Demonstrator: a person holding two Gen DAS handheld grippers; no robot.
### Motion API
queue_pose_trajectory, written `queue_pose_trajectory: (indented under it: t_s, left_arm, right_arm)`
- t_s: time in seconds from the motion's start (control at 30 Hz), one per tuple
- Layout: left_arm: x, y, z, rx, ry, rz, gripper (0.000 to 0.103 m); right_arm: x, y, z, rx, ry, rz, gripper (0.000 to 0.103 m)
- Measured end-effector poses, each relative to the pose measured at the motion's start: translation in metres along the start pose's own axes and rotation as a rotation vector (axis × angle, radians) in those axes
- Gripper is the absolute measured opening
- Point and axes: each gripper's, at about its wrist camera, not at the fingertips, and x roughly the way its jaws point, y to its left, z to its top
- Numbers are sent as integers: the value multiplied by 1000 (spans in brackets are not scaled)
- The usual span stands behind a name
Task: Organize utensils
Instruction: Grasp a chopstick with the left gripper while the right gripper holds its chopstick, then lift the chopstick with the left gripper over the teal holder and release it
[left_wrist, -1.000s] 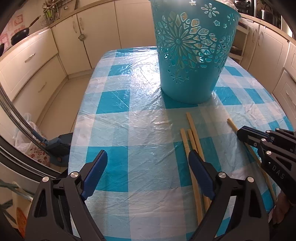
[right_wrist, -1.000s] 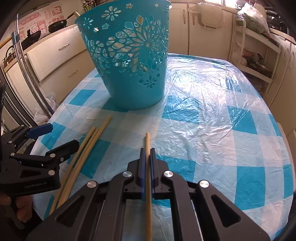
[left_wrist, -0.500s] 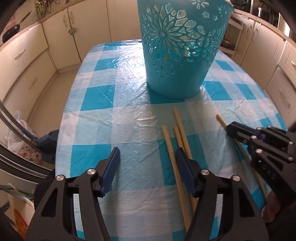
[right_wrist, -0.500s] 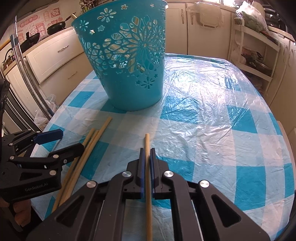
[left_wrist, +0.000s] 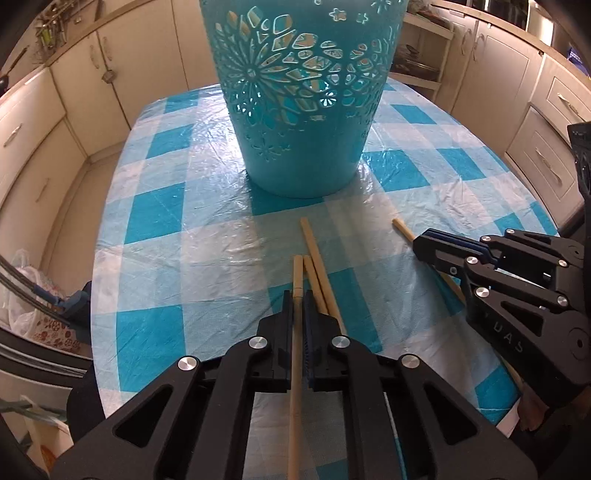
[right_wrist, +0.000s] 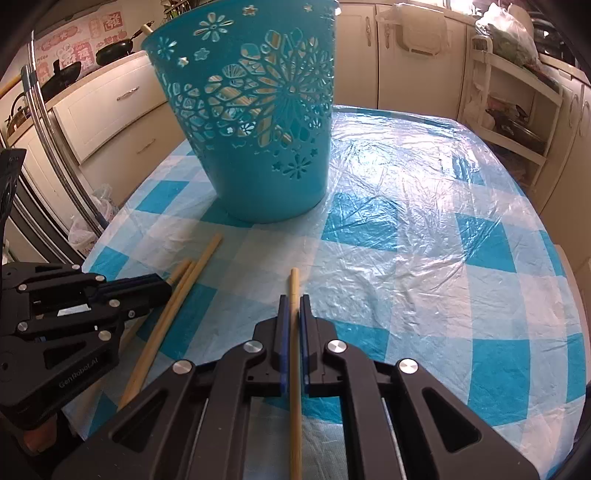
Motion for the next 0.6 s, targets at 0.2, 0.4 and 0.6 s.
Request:
queue_pose_trajectory:
  t_s: [0.2,0.4,0.6]
  left_arm:
    - [-9,-1,2,22,-8,34,5]
    - [-13,-3,2,39,-18,60,5]
    - [-28,-6,2,52,-39,42,5]
  right_arm:
    - [0,-1,3,-11,18,4,6]
    - [-1,3,2,-43,29,-15,6]
    - [0,6,1,-73,32,-32,6]
